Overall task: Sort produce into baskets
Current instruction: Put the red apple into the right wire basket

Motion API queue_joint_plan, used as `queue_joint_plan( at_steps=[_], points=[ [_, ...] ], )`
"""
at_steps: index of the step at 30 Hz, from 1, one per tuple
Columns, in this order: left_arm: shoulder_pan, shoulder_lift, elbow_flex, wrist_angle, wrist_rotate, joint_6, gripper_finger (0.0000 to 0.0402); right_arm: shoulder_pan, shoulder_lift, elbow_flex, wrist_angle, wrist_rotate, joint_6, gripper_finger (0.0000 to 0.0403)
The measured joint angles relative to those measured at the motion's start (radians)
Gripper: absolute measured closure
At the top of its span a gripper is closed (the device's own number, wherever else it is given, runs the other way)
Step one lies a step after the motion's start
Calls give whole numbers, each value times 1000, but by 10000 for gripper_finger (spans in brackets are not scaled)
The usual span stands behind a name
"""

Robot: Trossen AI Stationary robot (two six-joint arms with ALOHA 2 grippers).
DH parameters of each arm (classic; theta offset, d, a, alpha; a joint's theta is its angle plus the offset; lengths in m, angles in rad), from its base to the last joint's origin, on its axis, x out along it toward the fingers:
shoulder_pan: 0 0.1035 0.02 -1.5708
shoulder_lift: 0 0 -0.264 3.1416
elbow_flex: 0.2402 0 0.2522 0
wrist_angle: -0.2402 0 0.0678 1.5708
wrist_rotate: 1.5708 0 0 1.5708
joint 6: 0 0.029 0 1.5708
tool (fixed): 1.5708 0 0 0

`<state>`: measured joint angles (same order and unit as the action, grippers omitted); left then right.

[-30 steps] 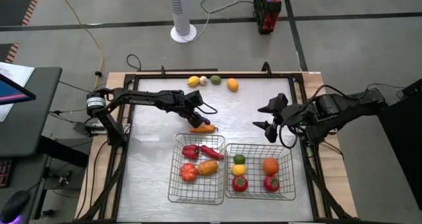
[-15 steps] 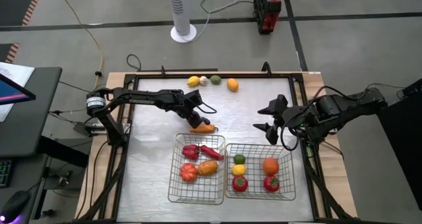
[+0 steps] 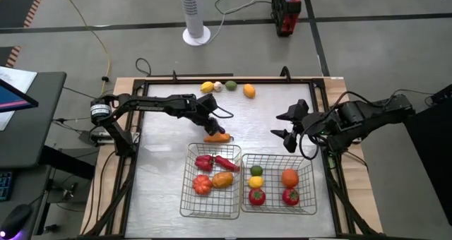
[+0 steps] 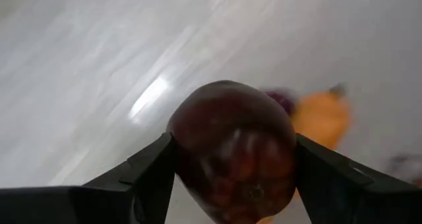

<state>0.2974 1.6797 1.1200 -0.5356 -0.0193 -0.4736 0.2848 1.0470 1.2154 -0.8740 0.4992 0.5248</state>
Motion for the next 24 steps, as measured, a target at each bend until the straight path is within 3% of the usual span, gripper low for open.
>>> queue_joint_plan(
  at_steps=[6, 16, 24],
  points=[
    [-29, -14, 82, 158, 62, -31, 152, 0, 0, 0, 1, 0, 5, 92],
    [-204, -11, 136, 567, 113, -59, 152, 0, -2, 0, 0, -2, -1, 92],
    [-379, -10, 136, 690, 63, -86, 151, 0, -2, 0, 0, -32, -18, 92]
  ],
)
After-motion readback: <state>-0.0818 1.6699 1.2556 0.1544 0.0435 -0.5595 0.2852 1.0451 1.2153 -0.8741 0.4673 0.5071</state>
